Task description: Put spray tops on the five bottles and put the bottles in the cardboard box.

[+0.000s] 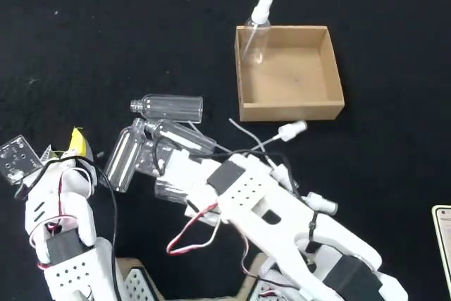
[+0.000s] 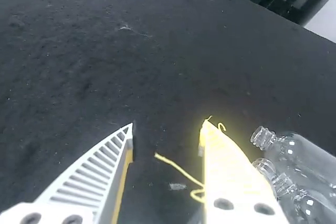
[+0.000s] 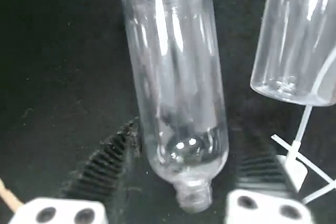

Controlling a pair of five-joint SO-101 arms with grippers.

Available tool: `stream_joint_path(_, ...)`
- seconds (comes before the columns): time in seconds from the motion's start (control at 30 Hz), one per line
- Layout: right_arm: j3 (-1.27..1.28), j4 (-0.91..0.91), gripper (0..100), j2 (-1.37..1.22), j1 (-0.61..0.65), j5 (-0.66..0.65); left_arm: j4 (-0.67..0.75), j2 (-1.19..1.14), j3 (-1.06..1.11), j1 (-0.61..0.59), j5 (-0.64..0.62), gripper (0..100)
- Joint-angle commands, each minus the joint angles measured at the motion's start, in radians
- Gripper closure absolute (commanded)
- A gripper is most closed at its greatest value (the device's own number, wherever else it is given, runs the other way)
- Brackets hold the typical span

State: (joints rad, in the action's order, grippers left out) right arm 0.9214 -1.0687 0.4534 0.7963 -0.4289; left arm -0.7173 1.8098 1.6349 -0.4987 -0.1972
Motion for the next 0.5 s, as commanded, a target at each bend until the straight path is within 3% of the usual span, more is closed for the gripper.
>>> stream_joint_path(0.0,-0.104,-0.075,59.4,-0.002,-0.011,-0.011,-0.005,0.005,-0.008,0.027,0.017,80)
stream_joint_path(0.27,-0.383,-0.338,59.0,-0.002,-0.13,0.044,0.002,0.005,-0.007,0.028,0.021,80)
stream_joint_path(0.37,-0.466,-0.508,71.4,-0.002,-0.121,0.158,0.003,0.005,-0.007,0.028,0.021,80)
stream_joint_path(0.47,-0.447,-0.559,87.1,-0.008,-0.034,0.166,0.003,0.005,-0.007,0.03,0.021,80)
